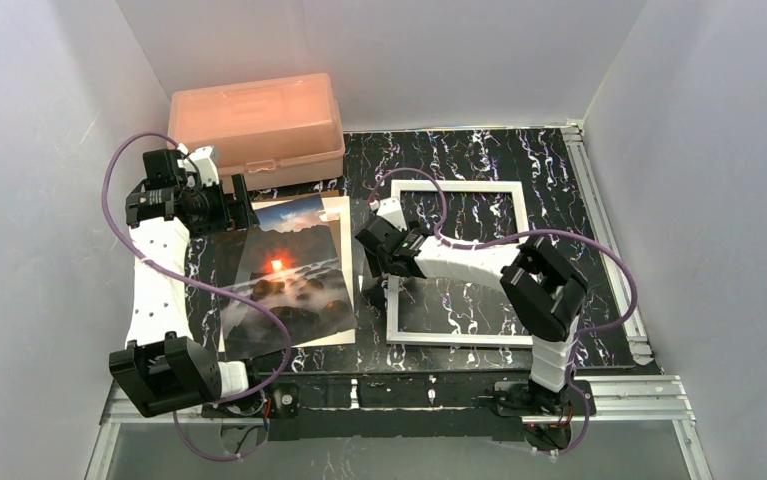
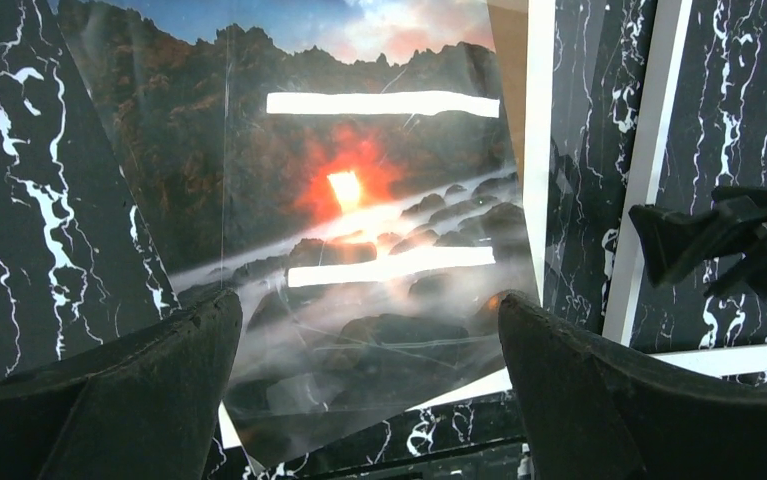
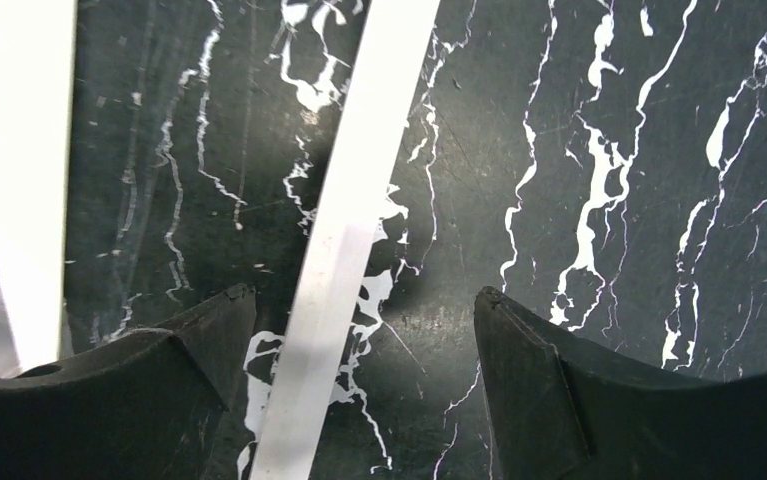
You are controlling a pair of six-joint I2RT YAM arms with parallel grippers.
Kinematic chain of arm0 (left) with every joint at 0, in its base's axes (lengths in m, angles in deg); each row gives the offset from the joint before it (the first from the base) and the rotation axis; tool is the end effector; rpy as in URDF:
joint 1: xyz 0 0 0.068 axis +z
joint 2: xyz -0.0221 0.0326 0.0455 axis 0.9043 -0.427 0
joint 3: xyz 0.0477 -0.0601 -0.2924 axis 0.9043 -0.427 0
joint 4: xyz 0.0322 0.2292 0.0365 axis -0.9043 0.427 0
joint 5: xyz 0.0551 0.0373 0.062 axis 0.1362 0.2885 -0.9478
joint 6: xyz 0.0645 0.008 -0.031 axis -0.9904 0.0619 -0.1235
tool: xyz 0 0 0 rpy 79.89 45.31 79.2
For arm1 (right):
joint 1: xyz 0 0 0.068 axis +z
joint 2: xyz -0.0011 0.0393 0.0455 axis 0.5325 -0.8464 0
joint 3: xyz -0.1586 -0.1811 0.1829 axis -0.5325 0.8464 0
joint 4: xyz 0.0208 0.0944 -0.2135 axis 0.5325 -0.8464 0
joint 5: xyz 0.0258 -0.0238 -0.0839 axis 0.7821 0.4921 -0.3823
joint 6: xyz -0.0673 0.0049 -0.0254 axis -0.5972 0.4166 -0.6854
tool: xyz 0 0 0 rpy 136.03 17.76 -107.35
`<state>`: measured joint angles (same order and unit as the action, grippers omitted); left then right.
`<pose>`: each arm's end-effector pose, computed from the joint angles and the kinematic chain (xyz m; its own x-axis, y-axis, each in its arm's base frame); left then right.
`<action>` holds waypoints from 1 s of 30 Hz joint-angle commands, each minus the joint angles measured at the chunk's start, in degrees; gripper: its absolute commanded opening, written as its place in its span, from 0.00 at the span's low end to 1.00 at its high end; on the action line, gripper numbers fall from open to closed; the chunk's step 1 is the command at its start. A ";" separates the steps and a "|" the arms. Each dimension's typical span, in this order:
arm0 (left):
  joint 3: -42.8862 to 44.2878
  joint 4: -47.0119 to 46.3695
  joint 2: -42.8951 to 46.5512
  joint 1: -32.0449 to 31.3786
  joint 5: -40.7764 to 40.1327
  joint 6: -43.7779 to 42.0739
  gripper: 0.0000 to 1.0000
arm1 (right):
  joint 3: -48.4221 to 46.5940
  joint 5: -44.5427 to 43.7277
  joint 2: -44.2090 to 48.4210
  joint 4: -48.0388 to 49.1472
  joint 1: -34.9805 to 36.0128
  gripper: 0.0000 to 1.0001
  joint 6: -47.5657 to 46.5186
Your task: Put the photo into the frame
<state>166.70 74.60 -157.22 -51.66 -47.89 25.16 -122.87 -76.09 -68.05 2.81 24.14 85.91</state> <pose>0.2380 0.0350 0.3742 -0.7062 -0.1327 -0.6955 0.0313 0.9754 -0.2180 0.2430 0.3045 0.2274 -0.6465 -0.2343 -0.7260 -0.2224 0.9682 -0.1145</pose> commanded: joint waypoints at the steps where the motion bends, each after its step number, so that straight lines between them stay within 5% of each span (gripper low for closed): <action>1: 1.87 4.25 2.17 0.36 0.45 -1.05 0.98 | -2.04 -1.71 -2.39 -1.63 -0.39 0.86 2.56; 13: 1.67 5.67 2.83 0.39 1.16 -1.38 0.99 | -0.89 1.37 -7.60 2.36 -0.39 0.61 4.26; 18: 2.38 7.26 2.58 0.37 1.54 -1.65 0.99 | -1.26 1.72 -7.97 2.38 -0.35 0.24 5.66; 22: 3.13 8.12 2.63 0.31 2.93 -1.93 0.98 | -3.14 0.78 -5.78 1.18 -0.41 0.08 5.70; 30: 3.10 8.43 2.84 0.30 10.26 -1.14 0.99 | -12.05 0.32 5.79 -3.22 -0.65 0.01 6.04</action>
<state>168.14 81.00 -155.91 -51.66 -43.56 24.00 -127.70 -74.87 -72.61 0.25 23.66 91.86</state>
